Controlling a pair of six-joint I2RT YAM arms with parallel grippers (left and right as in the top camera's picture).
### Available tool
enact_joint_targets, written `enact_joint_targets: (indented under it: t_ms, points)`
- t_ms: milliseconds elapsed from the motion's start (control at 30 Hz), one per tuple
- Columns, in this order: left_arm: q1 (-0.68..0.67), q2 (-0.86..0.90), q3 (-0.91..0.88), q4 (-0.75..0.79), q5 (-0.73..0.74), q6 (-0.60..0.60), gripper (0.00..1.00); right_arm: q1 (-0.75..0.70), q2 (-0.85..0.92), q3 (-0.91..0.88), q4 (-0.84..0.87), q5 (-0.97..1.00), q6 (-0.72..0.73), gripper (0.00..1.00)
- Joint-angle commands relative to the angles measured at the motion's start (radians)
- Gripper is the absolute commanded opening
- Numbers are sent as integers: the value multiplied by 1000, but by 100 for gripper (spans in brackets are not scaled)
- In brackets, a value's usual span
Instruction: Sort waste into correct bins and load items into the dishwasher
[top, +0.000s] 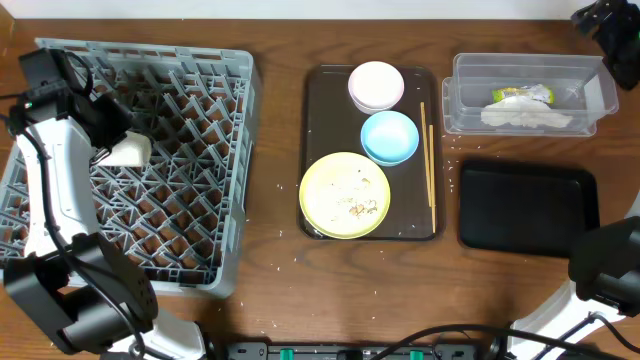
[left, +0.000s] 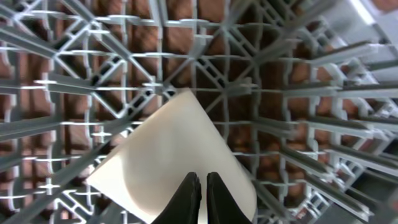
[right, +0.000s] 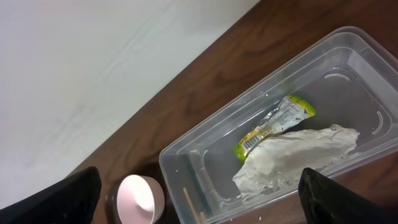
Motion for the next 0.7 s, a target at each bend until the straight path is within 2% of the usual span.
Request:
enact_joint_targets:
  t_ms: [0,100,433,667]
  points:
    - [4,37,14,-7,-53,-2,8,-8,-18,2,-2,6,6,99]
    - [4,56,14,-6,-62,-1,8,-8,-18,2,-2,6,6,99]
    - [5,74,13,-6,-258,-2,8,-8,-18,2,-2,6,6,99]
    - [6,74,2,-6,-302,-2,8,-8,-18,2,-2,6,6,99]
